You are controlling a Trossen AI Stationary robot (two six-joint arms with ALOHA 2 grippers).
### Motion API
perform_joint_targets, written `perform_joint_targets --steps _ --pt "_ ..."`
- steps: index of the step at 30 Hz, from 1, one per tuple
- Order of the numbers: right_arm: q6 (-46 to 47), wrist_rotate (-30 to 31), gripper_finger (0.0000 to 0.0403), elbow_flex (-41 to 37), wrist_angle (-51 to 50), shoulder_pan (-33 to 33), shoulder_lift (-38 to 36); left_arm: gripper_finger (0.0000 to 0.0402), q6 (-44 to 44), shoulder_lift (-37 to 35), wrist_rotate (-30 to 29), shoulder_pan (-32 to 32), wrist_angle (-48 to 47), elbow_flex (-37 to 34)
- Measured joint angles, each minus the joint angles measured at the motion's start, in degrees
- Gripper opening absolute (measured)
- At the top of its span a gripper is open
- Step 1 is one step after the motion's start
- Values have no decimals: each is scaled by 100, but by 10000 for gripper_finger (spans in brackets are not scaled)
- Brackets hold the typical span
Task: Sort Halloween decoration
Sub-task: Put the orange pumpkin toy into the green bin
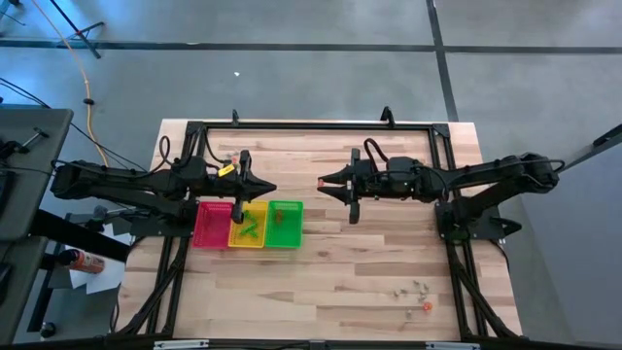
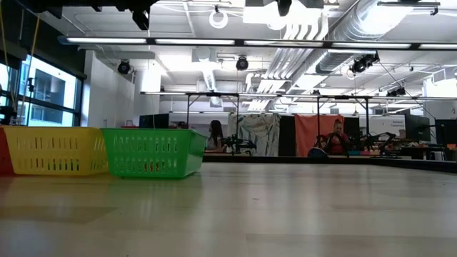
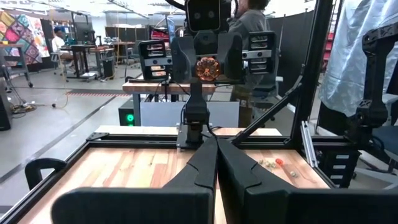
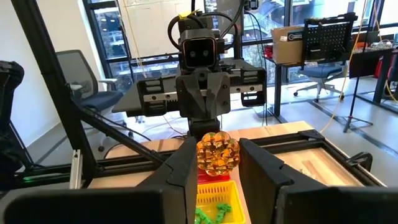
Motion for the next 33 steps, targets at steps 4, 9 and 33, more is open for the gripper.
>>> perform_joint_targets --steps 4,9,33 --pt "80 0 85 0 0 0 0 1 0 0 -2 0 0 0" --pt "82 2 85 8 37 6 264 1 0 2 0 0 7 0" --pt "77 -175 85 1917 -816 73 3880 0 -4 2 -87 4 296 0"
